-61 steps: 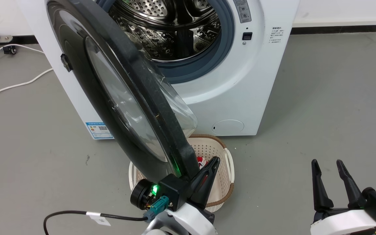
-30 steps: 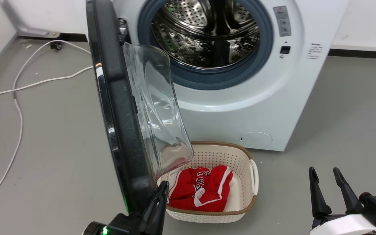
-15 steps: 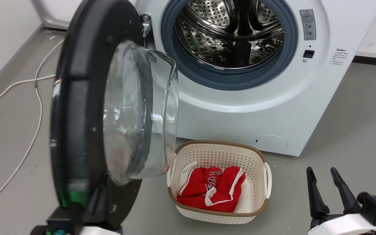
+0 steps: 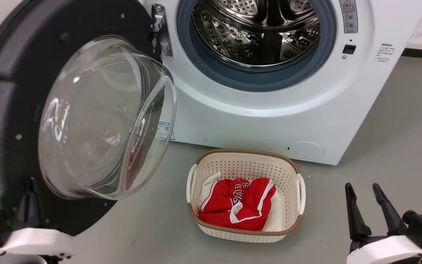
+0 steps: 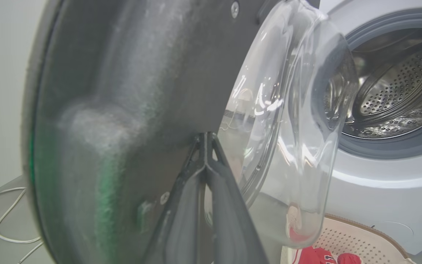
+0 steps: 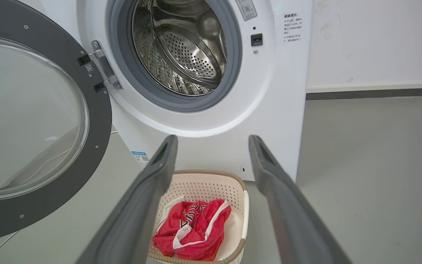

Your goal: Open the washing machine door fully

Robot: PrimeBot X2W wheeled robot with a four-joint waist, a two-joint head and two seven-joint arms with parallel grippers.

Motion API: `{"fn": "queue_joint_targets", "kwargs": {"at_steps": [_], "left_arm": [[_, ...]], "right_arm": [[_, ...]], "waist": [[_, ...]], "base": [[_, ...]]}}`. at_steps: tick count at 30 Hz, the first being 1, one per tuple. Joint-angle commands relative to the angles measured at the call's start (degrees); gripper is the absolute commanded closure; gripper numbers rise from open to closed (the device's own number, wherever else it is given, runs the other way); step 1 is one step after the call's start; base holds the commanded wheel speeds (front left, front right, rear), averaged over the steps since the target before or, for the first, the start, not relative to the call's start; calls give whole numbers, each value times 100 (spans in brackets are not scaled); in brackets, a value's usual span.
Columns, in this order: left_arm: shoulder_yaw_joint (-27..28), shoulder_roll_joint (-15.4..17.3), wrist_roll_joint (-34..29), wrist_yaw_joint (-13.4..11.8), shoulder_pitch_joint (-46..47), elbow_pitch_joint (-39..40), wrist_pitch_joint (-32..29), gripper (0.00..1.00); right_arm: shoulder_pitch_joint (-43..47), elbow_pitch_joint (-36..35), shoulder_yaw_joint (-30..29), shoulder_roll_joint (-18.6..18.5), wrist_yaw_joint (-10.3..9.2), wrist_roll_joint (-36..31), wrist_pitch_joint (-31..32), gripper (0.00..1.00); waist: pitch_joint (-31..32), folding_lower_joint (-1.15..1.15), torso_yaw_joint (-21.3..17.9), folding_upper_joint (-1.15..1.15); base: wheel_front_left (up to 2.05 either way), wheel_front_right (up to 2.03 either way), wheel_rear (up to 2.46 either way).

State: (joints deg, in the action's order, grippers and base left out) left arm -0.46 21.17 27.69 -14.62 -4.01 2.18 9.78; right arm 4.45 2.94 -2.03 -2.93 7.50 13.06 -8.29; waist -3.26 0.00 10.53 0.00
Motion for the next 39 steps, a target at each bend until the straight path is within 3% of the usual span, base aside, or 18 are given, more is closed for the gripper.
{"fn": "queue_joint_targets", "kwargs": {"at_steps": [1,11,17,25,35,37,38,39], "left_arm": [[87,60,32,14,133,-91,55,100],[352,352,249,320,690,-993,224,100],[395,335,239,344,620,-1173,358,100],[310,127,8,251,-37,-489,487,100],[-263,-290,-516,172,-620,546,535,98],[-402,-333,-632,216,-626,672,538,60],[-469,-363,-679,242,-608,711,540,48],[-539,-398,-728,243,-592,740,542,15]], "right_arm": [[-106,-43,-12,10,-2,-17,5,0],[-179,-55,7,10,-2,-25,27,0],[-186,5,37,10,-2,7,-22,0],[-127,45,88,10,-2,33,-100,0],[-1,-6,137,9,-2,-38,-62,0],[7,-27,132,9,-2,-64,-47,0],[11,-41,134,10,-2,-79,-46,0],[11,-55,138,10,-2,-100,-34,0]], "waist": [[-40,0,-5,0],[-119,0,-33,0],[-53,0,-88,0],[125,0,-196,0],[327,0,-269,0],[343,0,-284,0],[349,0,-296,0],[354,0,-309,0]], "base": [[0,0,0],[0,0,0],[0,0,0],[0,0,0],[0,0,0],[0,0,0],[0,0,0],[0,0,0]]}}
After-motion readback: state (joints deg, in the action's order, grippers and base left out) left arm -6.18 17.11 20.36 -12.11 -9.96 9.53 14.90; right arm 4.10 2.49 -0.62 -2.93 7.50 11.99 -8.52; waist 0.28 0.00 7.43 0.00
